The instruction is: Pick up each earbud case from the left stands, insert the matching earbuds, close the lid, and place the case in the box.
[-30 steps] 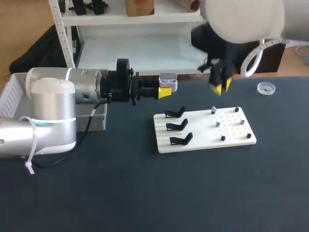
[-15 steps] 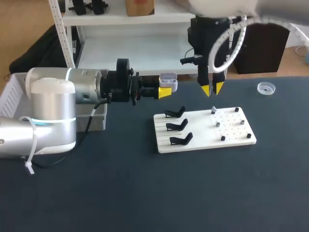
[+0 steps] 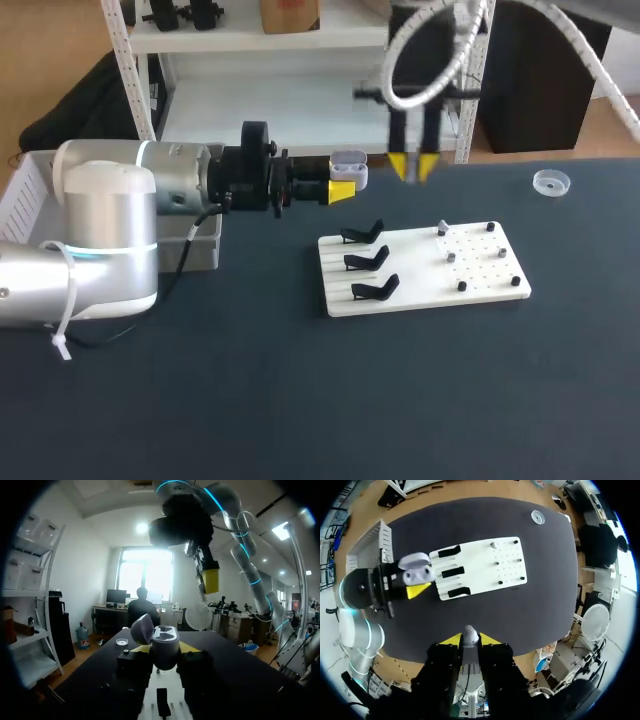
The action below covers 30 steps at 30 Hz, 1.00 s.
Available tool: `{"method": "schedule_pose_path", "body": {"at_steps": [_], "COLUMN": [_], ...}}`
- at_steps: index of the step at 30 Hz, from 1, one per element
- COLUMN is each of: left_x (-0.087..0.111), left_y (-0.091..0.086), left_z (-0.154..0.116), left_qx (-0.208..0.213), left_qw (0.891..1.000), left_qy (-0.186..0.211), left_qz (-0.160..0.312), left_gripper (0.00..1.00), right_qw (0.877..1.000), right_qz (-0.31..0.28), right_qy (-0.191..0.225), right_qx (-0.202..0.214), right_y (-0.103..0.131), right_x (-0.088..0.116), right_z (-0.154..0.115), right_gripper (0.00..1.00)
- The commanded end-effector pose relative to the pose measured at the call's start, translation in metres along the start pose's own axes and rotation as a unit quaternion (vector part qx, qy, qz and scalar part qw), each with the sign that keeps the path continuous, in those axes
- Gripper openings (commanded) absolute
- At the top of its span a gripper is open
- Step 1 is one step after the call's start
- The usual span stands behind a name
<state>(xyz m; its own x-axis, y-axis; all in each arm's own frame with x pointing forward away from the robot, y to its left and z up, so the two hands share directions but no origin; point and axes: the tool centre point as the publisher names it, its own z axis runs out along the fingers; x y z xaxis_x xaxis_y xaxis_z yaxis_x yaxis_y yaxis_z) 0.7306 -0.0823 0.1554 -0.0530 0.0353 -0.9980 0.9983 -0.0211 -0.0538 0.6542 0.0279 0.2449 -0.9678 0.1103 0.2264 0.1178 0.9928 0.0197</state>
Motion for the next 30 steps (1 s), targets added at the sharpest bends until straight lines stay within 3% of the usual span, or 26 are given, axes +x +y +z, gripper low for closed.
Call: {"method": "schedule_pose_path", "body": {"at_steps": [1, 8, 13, 16, 30], "left_x": [0.0, 0.0, 0.0, 0.0, 0.0], "left_y": [-0.001, -0.001, -0.001, -0.001, -0.001], "left_z": [0.0, 0.0, 0.0, 0.0, 0.0], "left_qx": [-0.002, -0.002, -0.002, -0.002, -0.002], "left_qw": [1.0, 1.0, 1.0, 1.0, 1.0], "left_qy": [-0.001, -0.001, -0.001, -0.001, -0.001], "left_qz": [0.001, 0.001, 0.001, 0.001, 0.001], "left_gripper": [0.0, 0.0, 0.0, 0.0, 0.0], "right_qw": [0.986, 0.982, 0.979, 0.979, 0.978], "right_qz": [-0.002, -0.015, -0.012, -0.007, 0.002], "right_qy": [-0.138, -0.171, -0.196, -0.203, -0.205], "right_qx": [-0.089, -0.083, -0.051, -0.033, -0.036], "right_y": [0.011, 0.037, 0.049, 0.05, 0.048], "right_x": [-0.001, -0.013, -0.018, -0.02, -0.021], "right_z": [-0.005, -0.017, -0.014, -0.007, -0.001], "right_gripper": [0.0, 0.0, 0.0, 0.0, 0.0]}}
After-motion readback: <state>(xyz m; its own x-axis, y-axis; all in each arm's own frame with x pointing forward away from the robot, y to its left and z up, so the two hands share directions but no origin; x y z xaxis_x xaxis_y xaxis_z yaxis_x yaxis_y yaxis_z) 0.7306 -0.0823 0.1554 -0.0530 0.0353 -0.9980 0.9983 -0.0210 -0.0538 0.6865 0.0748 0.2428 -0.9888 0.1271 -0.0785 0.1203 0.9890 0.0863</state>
